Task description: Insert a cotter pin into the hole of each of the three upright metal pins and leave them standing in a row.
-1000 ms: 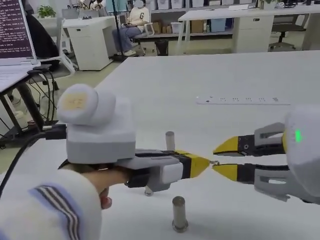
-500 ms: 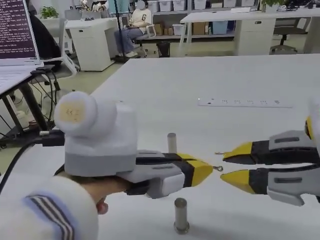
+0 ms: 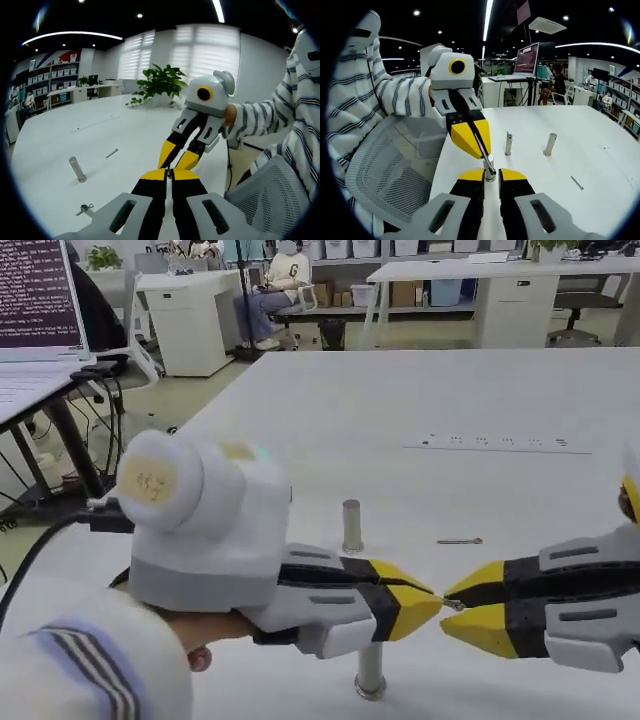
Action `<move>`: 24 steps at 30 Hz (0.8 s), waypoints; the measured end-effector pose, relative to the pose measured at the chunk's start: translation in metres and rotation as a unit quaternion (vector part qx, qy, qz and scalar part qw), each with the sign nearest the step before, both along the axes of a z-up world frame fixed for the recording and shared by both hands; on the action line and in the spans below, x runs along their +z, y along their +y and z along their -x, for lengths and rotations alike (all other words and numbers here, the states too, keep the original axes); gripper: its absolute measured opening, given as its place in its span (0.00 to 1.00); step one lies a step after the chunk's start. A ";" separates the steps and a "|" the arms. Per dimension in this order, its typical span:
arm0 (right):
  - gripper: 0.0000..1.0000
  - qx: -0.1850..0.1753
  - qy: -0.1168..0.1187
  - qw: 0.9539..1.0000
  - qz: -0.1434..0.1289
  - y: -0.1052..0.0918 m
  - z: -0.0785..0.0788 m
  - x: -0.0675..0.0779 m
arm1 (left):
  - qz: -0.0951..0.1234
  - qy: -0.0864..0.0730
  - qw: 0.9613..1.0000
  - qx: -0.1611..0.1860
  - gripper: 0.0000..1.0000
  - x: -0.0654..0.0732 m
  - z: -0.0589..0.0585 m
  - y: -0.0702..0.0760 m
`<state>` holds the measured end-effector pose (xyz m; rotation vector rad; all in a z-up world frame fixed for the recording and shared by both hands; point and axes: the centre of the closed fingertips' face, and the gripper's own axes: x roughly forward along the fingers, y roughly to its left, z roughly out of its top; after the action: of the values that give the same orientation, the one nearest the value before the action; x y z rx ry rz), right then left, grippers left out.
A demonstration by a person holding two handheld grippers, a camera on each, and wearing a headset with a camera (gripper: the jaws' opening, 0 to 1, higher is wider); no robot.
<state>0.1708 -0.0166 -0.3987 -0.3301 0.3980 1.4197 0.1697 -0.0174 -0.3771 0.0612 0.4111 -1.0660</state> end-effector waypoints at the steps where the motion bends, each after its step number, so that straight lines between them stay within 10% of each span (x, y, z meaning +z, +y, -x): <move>1: 0.03 0.003 0.001 1.000 0.001 0.000 0.002 -0.001 | 0.000 -0.001 1.000 -0.004 0.00 0.000 0.001 -0.001; 24: 0.00 0.068 0.026 0.997 0.015 0.012 0.037 -0.007 | -0.009 0.013 0.998 -0.064 0.00 -0.018 0.032 0.013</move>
<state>0.1338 -0.0041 -0.4061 -0.3498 0.4464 1.5592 0.1378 -0.0044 -0.3950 0.0913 0.4446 -1.1895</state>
